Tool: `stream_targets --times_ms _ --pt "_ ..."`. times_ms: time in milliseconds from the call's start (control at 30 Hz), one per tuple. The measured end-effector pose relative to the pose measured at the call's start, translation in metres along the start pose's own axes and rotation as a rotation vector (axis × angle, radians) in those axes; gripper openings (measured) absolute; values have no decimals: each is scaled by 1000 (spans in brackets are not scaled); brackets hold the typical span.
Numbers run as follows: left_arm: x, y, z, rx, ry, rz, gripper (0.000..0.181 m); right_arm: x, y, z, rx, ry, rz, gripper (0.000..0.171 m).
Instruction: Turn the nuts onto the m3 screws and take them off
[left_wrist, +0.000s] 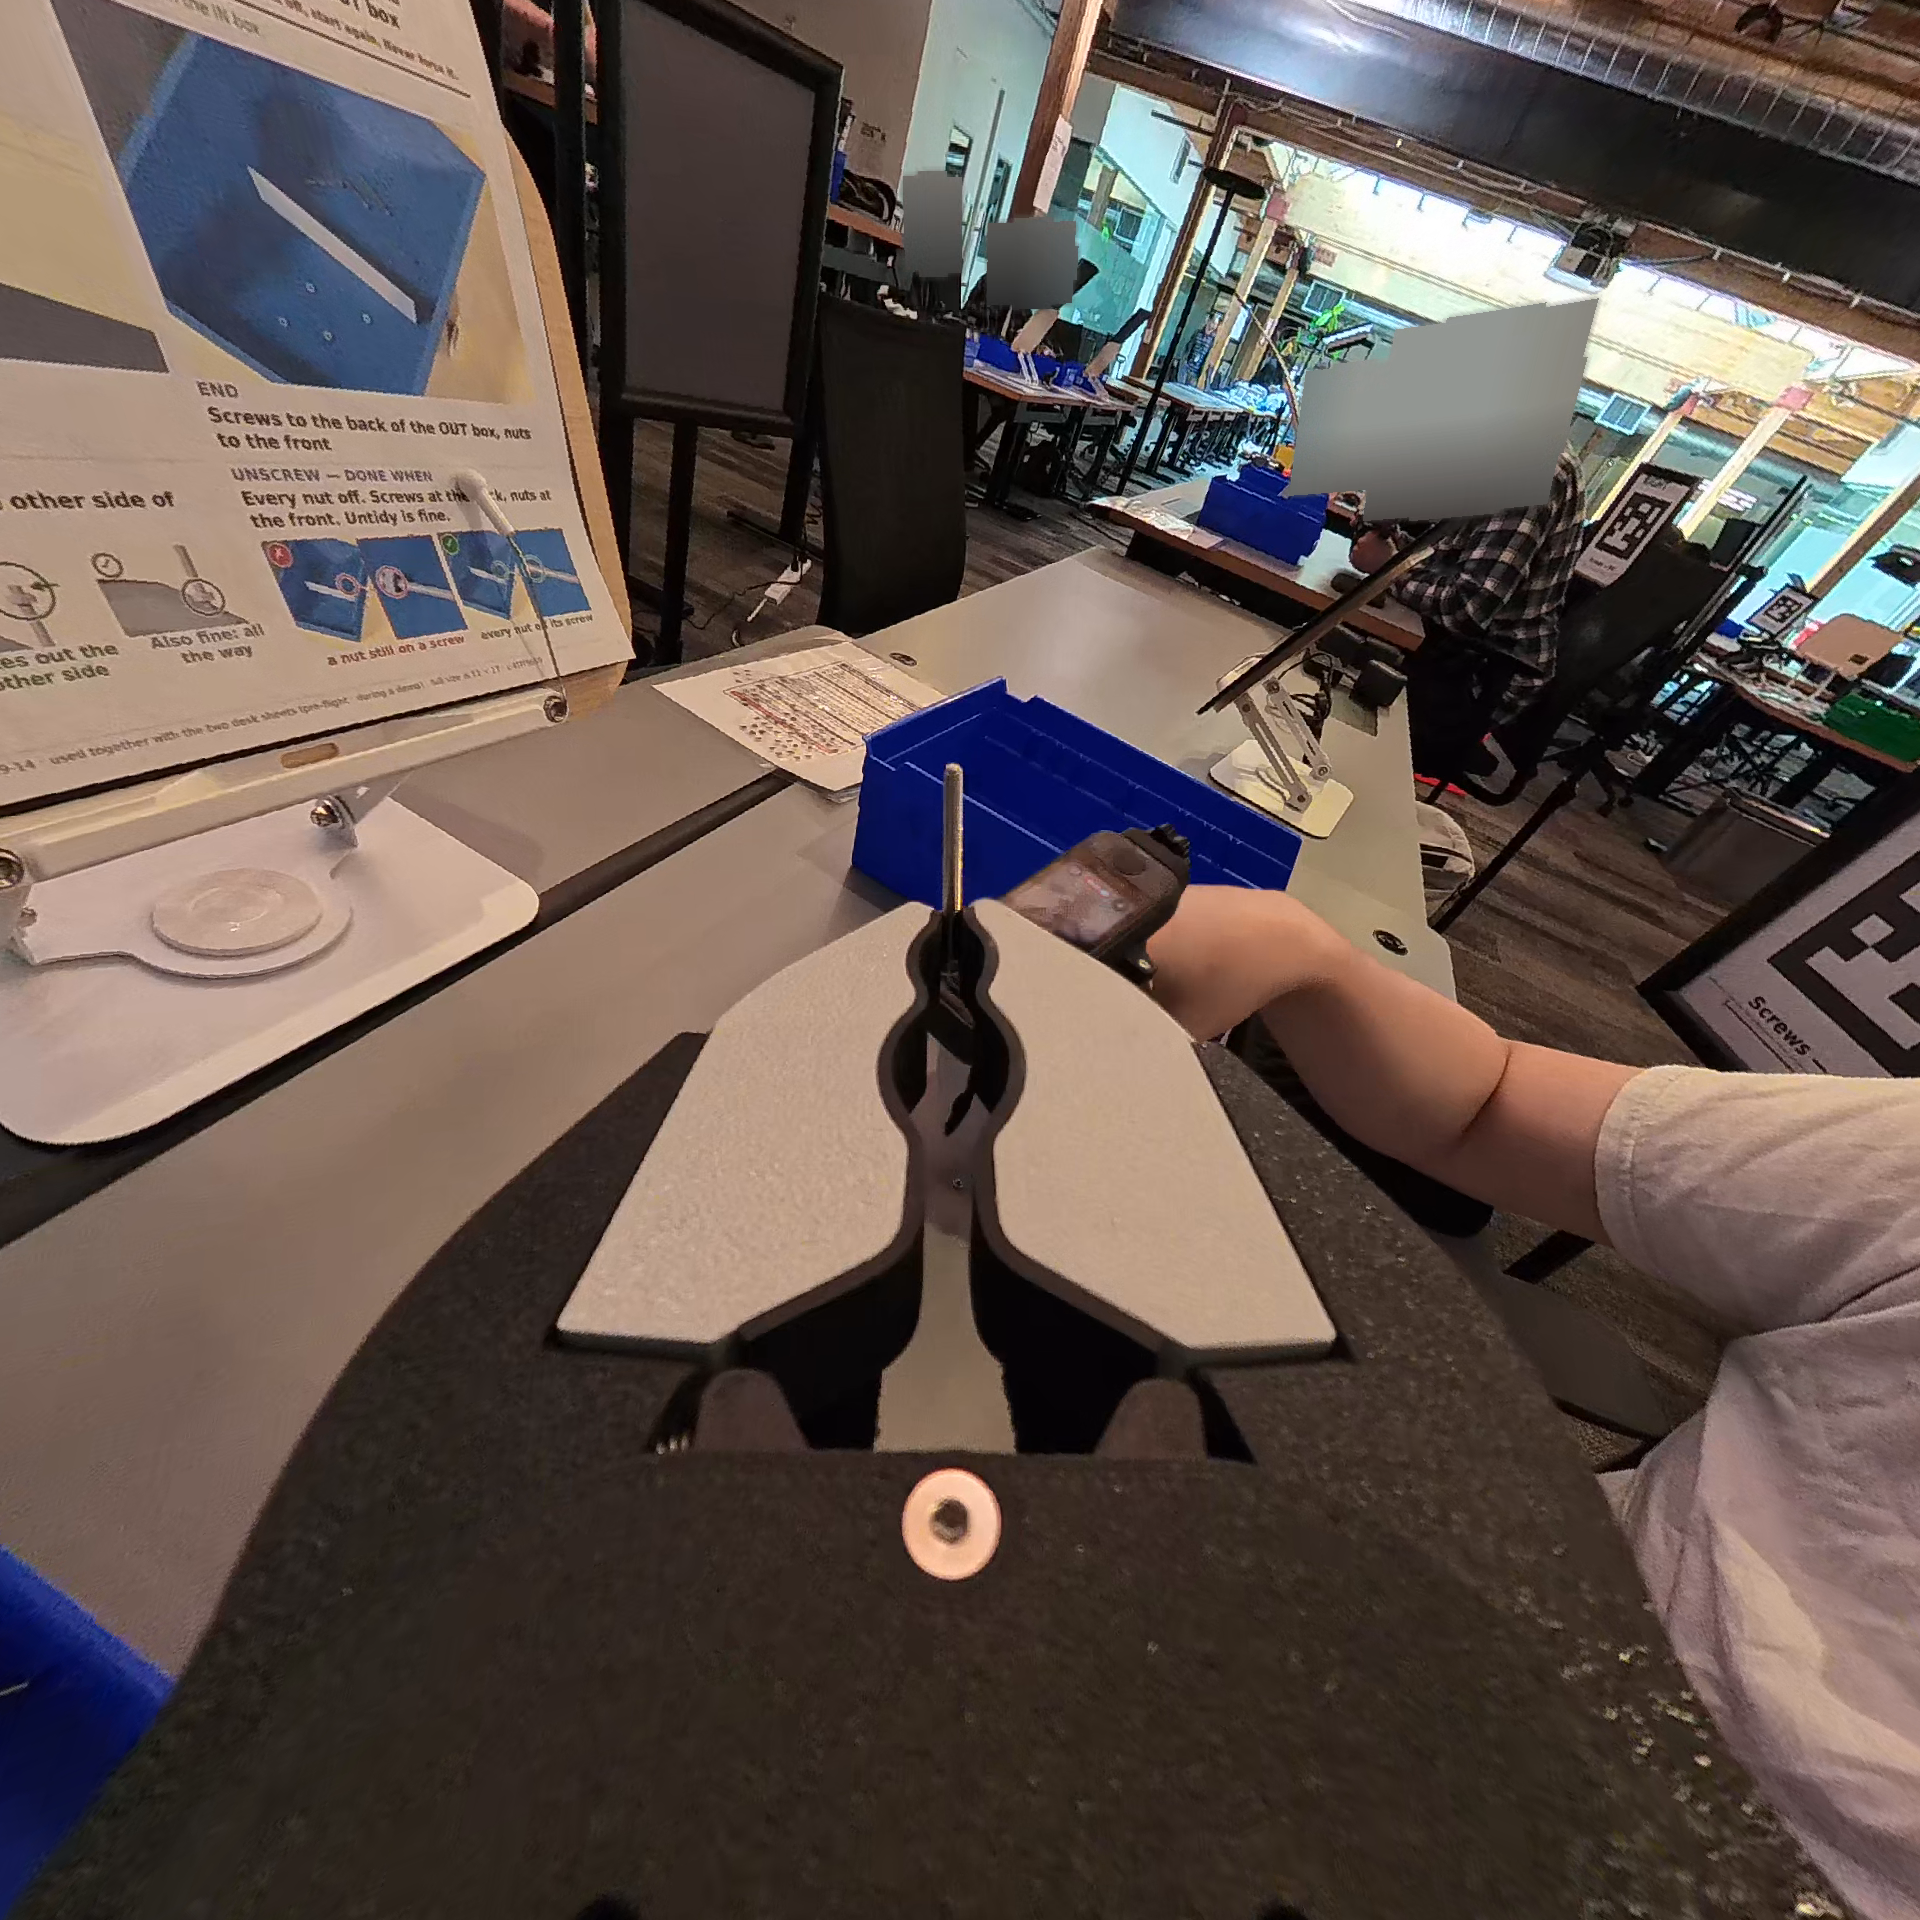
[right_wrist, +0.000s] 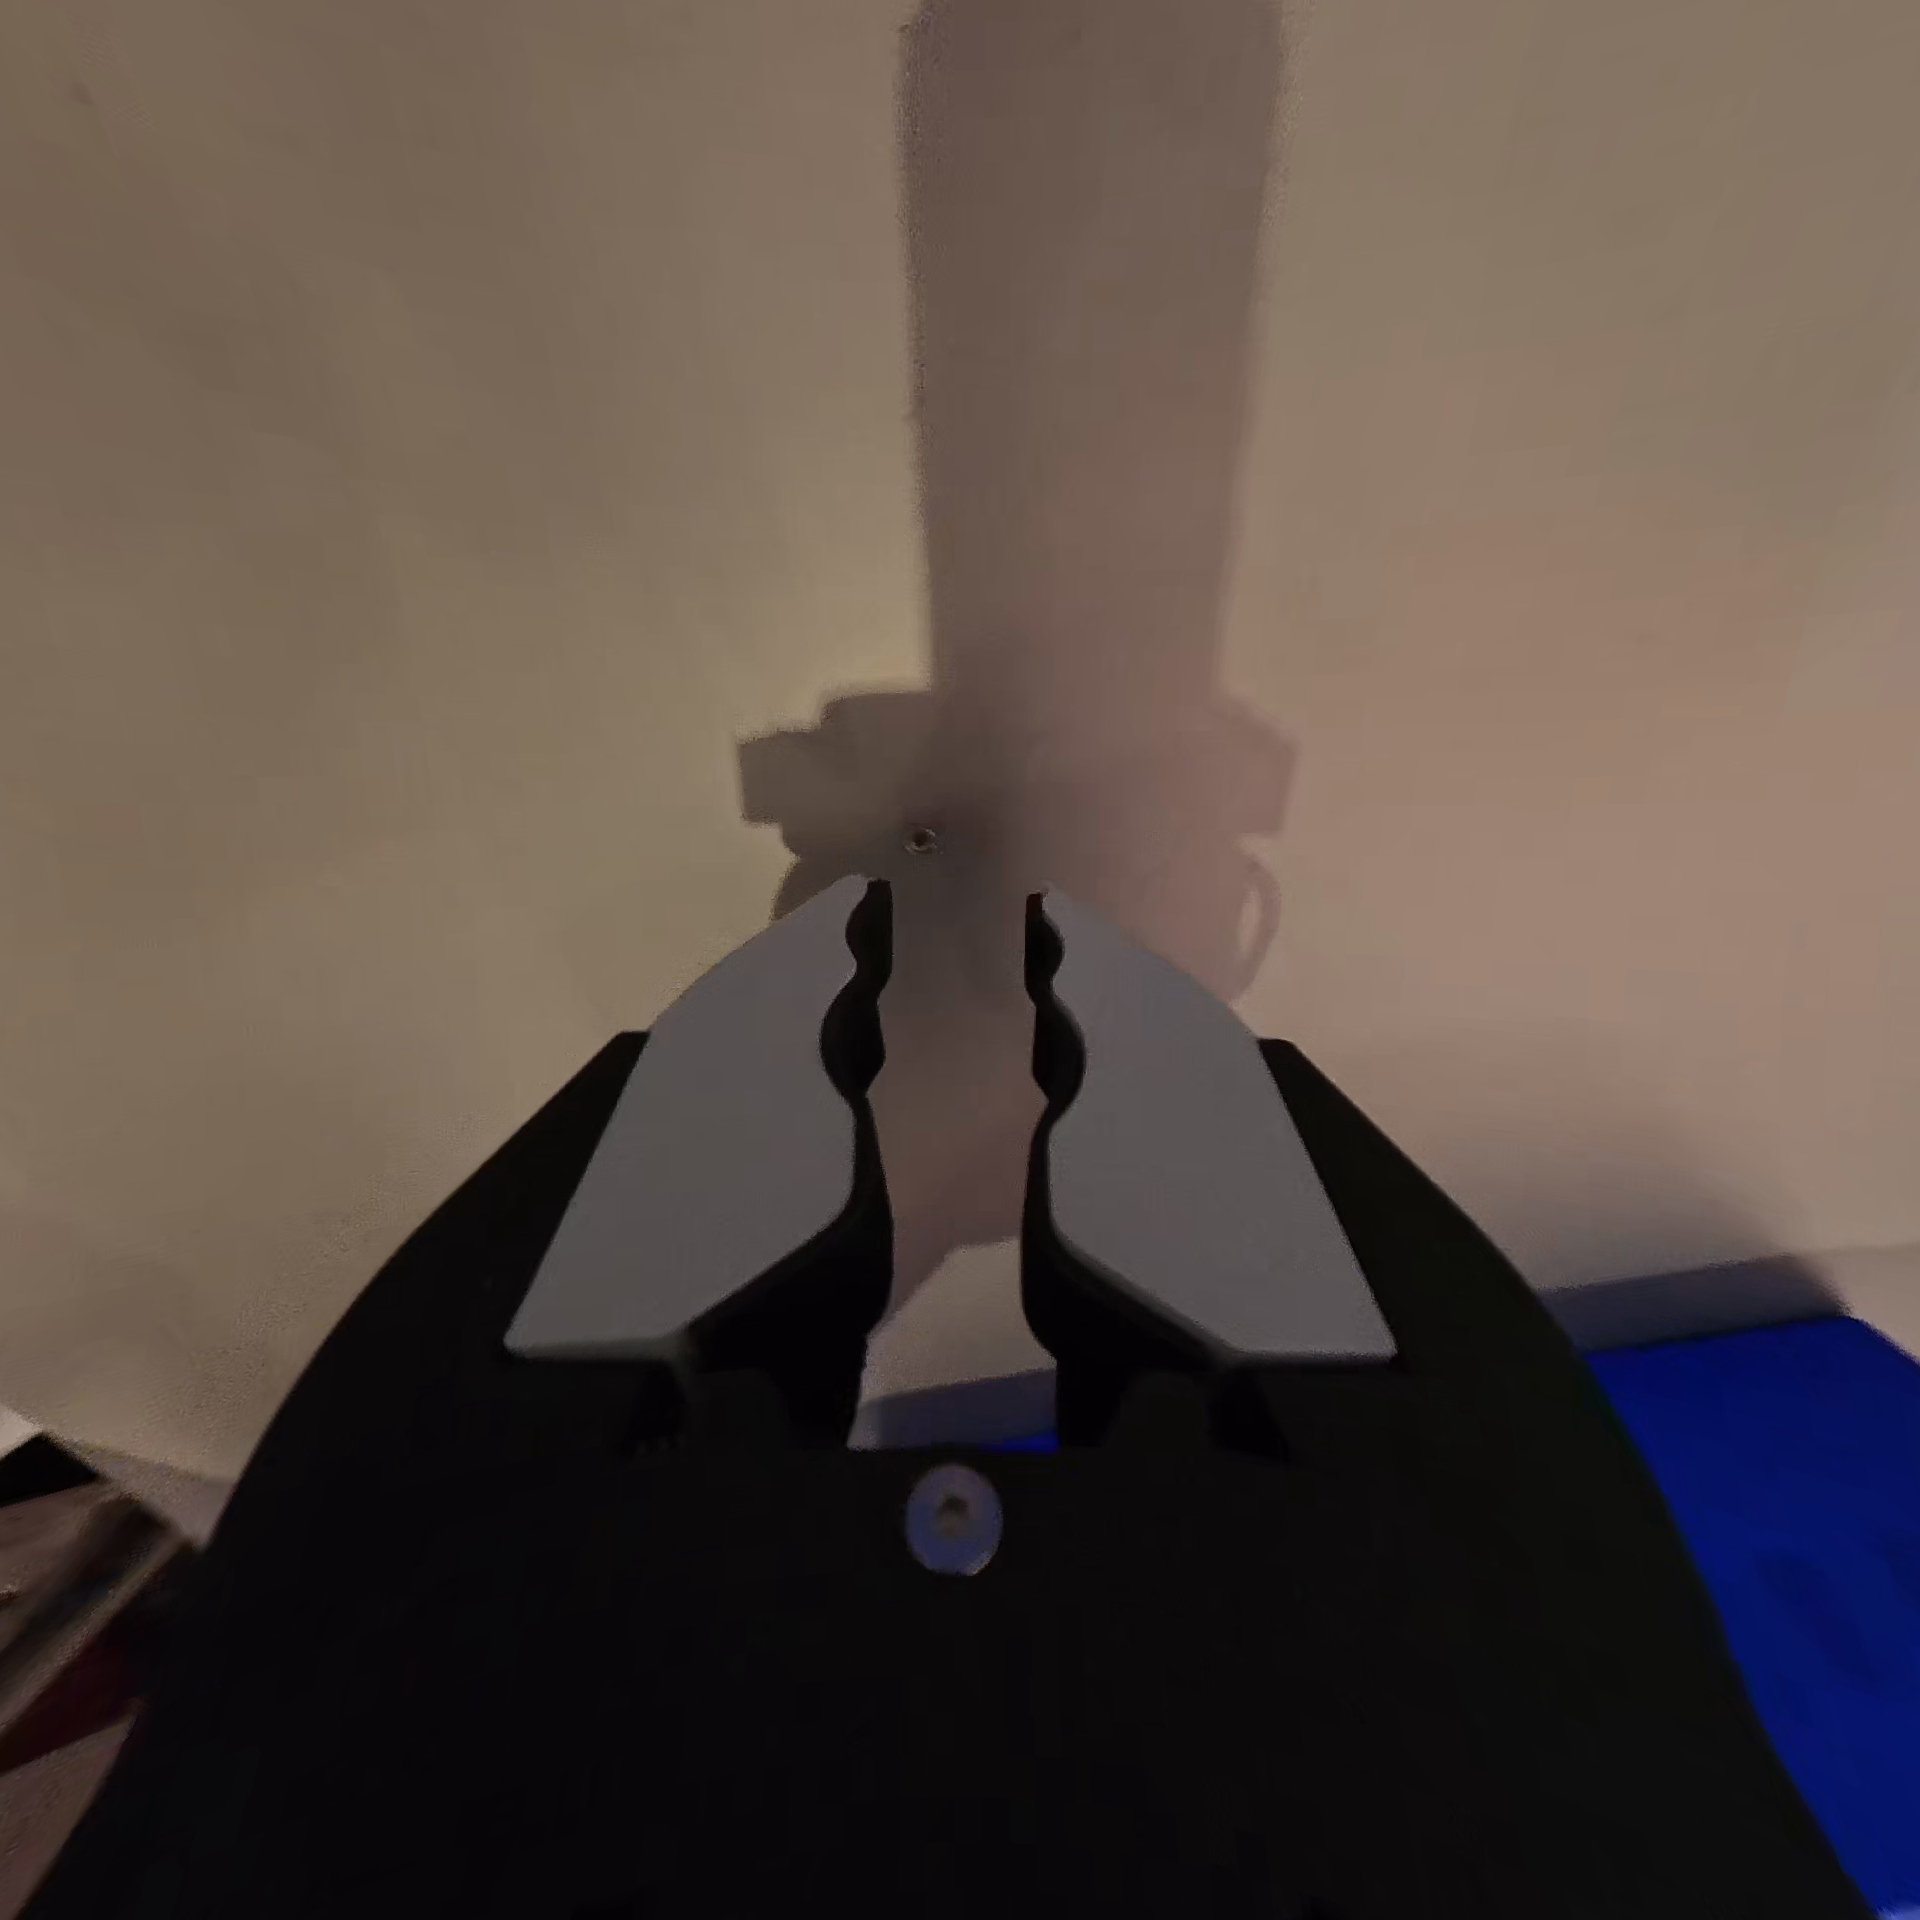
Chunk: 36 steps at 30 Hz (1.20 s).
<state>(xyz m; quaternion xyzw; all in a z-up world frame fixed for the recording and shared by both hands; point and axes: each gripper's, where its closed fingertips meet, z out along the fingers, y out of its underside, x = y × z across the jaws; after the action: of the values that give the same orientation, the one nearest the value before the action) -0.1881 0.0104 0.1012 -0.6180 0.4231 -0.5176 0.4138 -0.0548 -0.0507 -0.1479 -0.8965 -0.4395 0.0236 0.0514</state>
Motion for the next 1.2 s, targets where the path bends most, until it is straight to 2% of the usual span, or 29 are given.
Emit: stream_targets --times_ms 100,200,333,567,1200 --pt "1 1 1 -6 2 3 2 5 -4 -8 35 88 -156 21" --pt "0 1 1 -5 2 1 2 -3 -7 -10 54 87 -261 16" --pt "1 0 0 -3 5 -3 2 -10 -7 1 32 81 -349 20" --pt "3 0 0 -6 10 3 2 -4 -6 9 28 78 -341 24" --pt "5 4 4 -24 15 4 2 -8 -7 13 51 -4 -293 10"
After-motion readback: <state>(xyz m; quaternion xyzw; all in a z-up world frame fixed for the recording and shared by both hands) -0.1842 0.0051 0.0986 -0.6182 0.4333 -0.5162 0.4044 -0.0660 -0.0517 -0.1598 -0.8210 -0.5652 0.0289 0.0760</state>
